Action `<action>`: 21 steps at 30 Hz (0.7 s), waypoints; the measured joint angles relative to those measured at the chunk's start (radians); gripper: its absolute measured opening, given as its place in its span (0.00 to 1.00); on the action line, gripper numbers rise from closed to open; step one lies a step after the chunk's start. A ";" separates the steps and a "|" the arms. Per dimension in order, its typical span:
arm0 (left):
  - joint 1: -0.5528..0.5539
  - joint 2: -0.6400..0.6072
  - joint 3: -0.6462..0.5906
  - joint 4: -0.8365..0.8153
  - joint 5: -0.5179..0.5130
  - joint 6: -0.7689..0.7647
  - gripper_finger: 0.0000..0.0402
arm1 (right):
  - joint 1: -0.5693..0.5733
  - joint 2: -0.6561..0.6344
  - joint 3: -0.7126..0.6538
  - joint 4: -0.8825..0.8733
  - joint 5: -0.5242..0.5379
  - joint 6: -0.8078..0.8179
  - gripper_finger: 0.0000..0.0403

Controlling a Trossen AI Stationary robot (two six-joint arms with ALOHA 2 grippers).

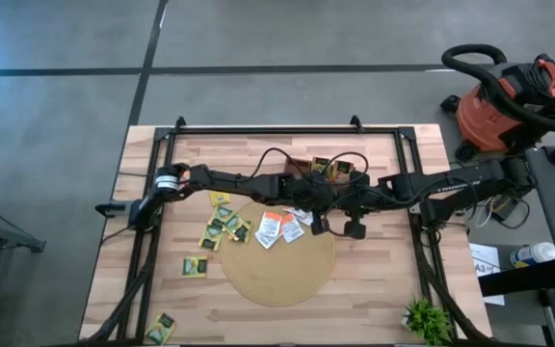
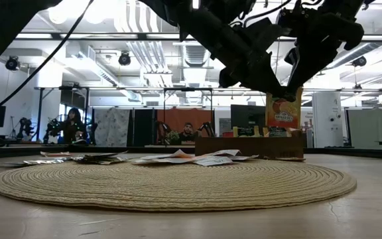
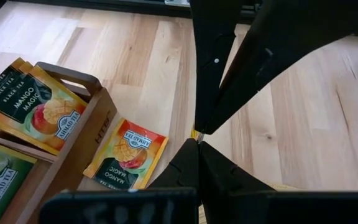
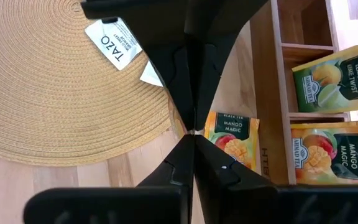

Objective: Pick & Place Tea
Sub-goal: Put the mango tea bag into the right section of the wooden organizer

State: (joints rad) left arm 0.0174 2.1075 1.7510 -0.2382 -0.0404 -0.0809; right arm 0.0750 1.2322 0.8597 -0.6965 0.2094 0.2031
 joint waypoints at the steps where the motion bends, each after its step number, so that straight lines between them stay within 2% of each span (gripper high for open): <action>1: 0.000 0.000 0.002 -0.001 0.000 -0.001 0.01 | 0.000 0.000 0.000 0.000 0.000 0.000 0.02; 11: -0.006 -0.024 0.022 0.038 0.003 -0.011 0.14 | -0.004 0.003 -0.006 -0.021 -0.001 0.011 0.02; 17: -0.011 -0.040 0.023 0.006 -0.051 -0.013 0.17 | -0.007 0.000 -0.006 -0.042 0.010 0.014 0.02; 21: -0.013 -0.074 0.020 -0.099 -0.107 -0.019 0.17 | -0.011 -0.014 -0.005 -0.087 0.051 0.014 0.02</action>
State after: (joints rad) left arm 0.0046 2.0334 1.7708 -0.3368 -0.1475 -0.0995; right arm 0.0644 1.2185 0.8551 -0.7835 0.2608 0.2173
